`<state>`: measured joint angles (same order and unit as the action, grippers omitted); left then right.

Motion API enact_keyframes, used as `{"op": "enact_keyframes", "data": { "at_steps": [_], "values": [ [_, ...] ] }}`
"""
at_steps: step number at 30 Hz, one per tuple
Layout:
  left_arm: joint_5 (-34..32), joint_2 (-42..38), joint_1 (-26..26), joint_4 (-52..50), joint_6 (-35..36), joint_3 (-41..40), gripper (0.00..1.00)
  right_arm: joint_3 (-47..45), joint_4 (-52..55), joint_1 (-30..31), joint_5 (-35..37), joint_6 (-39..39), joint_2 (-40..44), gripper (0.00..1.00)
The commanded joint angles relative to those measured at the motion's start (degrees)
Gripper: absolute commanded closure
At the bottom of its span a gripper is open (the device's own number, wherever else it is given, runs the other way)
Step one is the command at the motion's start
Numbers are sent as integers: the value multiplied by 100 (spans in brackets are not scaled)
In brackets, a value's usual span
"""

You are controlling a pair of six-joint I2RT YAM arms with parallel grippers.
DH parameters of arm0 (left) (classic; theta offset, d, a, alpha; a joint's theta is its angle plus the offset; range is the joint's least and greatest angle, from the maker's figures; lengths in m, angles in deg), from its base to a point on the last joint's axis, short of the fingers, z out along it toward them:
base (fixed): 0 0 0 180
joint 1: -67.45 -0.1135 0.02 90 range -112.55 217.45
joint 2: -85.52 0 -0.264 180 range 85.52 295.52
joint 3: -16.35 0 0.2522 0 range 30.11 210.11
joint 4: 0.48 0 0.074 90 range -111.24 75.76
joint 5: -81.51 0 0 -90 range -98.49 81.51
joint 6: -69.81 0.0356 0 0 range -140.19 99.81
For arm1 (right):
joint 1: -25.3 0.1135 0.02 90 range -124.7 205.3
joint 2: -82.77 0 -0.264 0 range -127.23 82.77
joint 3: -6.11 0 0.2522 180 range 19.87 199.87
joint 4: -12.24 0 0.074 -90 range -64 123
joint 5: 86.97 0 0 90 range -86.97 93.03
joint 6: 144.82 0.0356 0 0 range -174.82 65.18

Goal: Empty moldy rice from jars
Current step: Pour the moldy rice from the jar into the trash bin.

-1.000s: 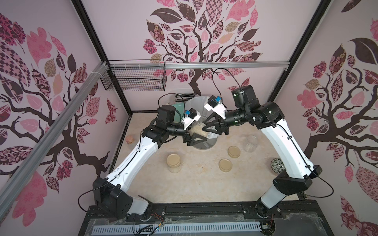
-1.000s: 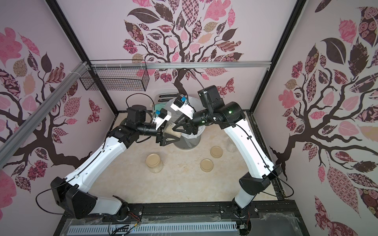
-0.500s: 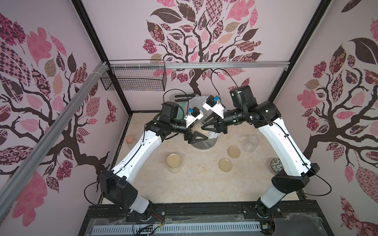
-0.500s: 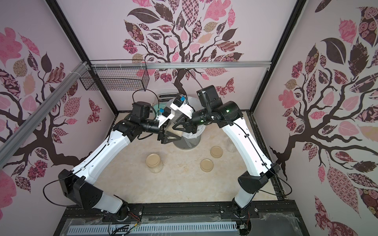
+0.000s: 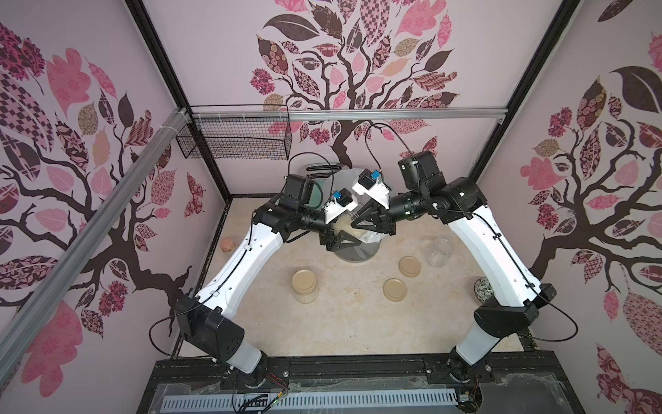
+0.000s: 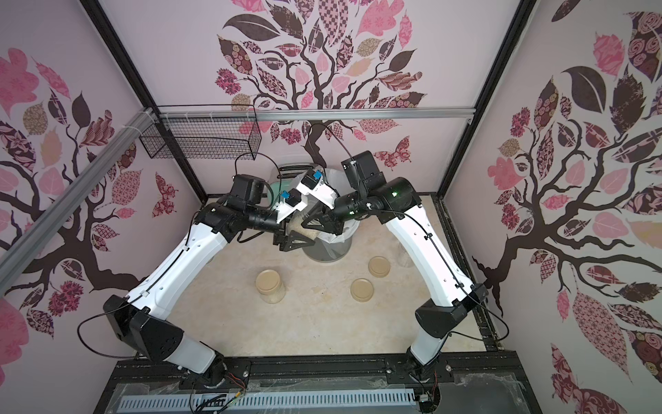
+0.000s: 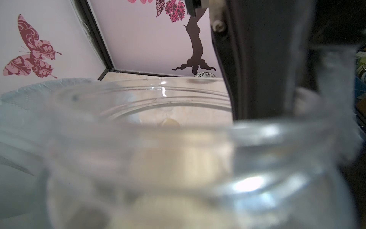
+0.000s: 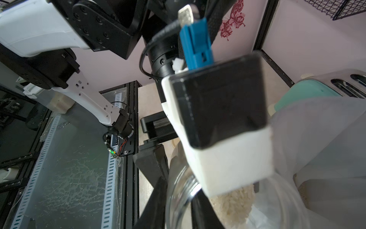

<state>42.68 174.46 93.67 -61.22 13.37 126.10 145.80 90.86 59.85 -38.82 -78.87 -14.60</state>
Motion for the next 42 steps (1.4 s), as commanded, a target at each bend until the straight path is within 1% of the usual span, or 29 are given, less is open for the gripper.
{"op": "enact_keyframes", "data": {
  "at_steps": [1,6,9,16,21,25,30,33,36,42],
  "values": [
    [-2,-37,-29,255,193,474,37,-86,323,128,-43,0,-159,79],
    [-312,-2,-32,119,430,668,37,-104,352,149,-57,1,-222,82],
    [-447,-37,-38,238,442,662,37,-104,345,157,-74,-2,-261,84],
    [-651,-107,-35,574,397,619,35,-3,274,149,-38,53,-388,100],
    [-754,-129,-37,650,380,558,33,38,-21,145,-84,186,-382,100],
    [-873,-208,-33,798,366,432,28,-45,-397,144,-195,335,-279,100],
    [-1173,-384,-31,1192,262,148,12,-269,-809,138,-186,511,-121,100],
    [-1282,-463,-39,1352,239,29,6,-313,-841,114,-135,532,-99,100],
    [-1364,-492,-46,1413,233,-25,2,-348,-890,39,-122,576,-70,100],
    [-1421,-569,-72,1574,186,-166,2,-520,-1185,-120,-140,724,71,100]
  ]
}}
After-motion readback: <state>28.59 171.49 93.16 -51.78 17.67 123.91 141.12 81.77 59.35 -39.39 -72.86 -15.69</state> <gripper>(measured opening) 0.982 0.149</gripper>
